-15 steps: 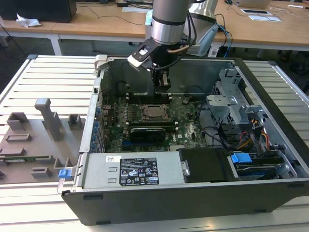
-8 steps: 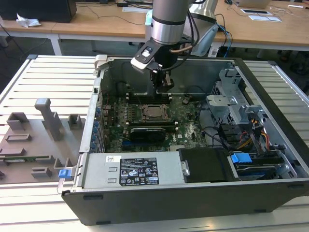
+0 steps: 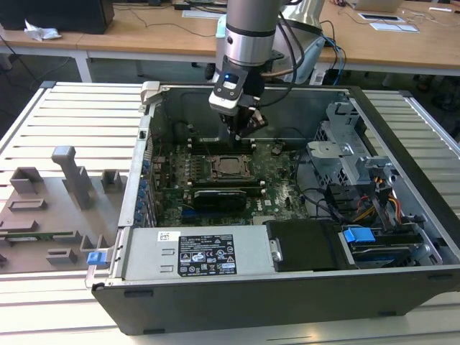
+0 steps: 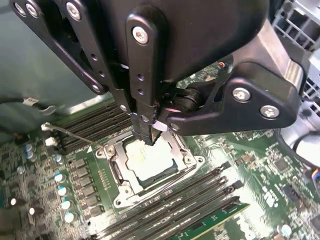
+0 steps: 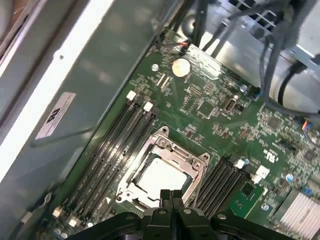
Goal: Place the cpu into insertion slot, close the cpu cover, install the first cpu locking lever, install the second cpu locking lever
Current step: 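Install the first cpu locking lever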
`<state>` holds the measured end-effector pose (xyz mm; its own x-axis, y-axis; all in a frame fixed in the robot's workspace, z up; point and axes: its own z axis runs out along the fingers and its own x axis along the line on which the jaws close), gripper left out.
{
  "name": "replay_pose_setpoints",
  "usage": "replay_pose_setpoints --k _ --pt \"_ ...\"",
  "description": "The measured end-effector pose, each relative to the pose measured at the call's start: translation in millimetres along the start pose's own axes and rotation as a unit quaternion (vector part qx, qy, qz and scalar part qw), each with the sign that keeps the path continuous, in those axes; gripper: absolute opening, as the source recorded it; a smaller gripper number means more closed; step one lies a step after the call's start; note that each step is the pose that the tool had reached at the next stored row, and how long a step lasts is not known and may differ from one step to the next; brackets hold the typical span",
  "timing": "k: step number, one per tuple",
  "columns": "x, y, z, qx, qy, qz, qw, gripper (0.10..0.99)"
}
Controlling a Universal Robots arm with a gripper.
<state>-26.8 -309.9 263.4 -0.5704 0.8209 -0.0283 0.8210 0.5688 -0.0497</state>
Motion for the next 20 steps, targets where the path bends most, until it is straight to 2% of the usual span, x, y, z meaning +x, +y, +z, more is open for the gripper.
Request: replay_pose_setpoints --k 4,6,9,11,14,15,17,19,20 --pt "0.0 0.0 0.0 -0.0013 -0.0024 -0.048 0.9989 0.106" --pt "0.0 0.0 0.0 -0.0021 -0.0037 -0.074 0.9973 0.106" --pt "0.0 0.0 0.0 -0.0028 -0.0049 -0.099 0.9951 0.106" --pt "0.0 0.0 0.0 -0.0035 -0.0061 -0.124 0.9923 0.106" --pt "0.0 0.0 0.0 -0.0042 -0.0073 -0.147 0.9891 0.106" --pt "0.0 0.0 0.0 -0.0046 -0.0080 -0.161 0.9868 0.106" --pt "0.0 0.0 0.0 -0.0050 -0.0087 -0.176 0.9844 0.106" --pt "0.0 0.0 0.0 -0.0055 -0.0096 -0.193 0.9811 0.106" --pt "0.0 0.0 0.0 -0.0056 -0.0099 -0.199 0.9799 0.106"
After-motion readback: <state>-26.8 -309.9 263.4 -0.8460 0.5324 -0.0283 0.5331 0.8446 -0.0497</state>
